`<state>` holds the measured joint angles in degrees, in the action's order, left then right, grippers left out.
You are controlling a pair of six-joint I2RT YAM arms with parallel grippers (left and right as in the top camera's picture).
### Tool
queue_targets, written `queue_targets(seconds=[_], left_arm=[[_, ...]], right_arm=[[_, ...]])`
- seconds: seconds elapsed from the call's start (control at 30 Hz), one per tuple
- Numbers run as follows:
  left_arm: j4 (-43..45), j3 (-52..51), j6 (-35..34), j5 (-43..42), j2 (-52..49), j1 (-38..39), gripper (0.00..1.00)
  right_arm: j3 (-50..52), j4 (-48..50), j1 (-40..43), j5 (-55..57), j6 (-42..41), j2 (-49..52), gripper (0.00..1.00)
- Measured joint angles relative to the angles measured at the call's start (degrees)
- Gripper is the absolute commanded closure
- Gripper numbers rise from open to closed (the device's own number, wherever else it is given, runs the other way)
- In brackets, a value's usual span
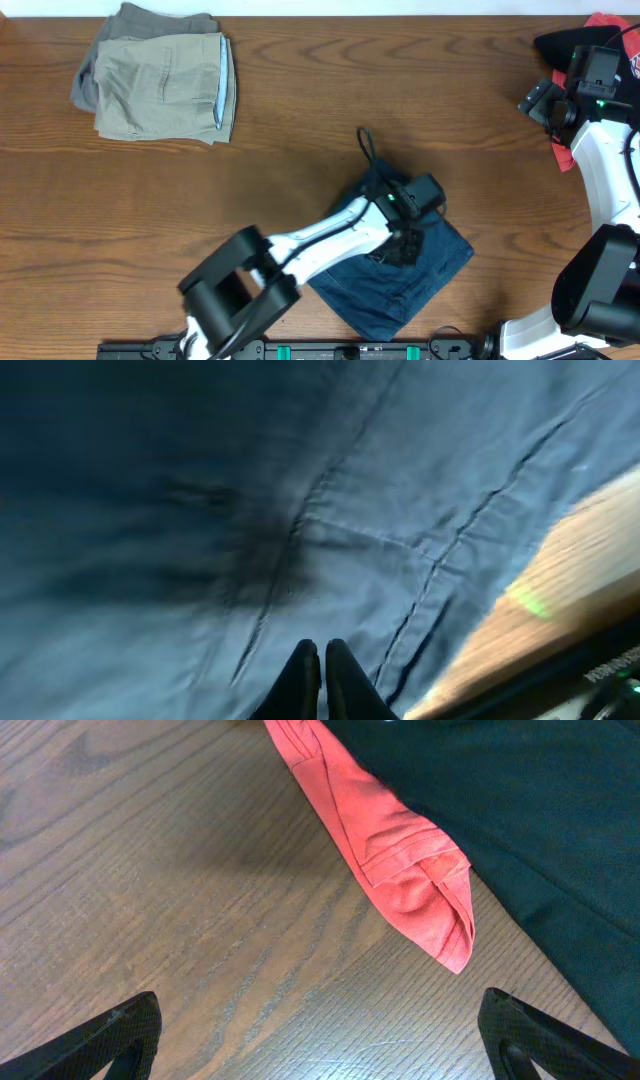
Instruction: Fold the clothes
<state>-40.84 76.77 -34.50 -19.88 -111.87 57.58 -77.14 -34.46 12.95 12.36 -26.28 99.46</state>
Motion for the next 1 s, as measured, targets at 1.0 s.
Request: queue_targets(seconds=[1.0], left_arm=[[0.85, -0.17, 4.83, -12.79, -2.64, -5.55, 0.84]], right_arm=[[0.00, 0.00, 0.00, 0.00, 0.00, 0.00, 0.01]])
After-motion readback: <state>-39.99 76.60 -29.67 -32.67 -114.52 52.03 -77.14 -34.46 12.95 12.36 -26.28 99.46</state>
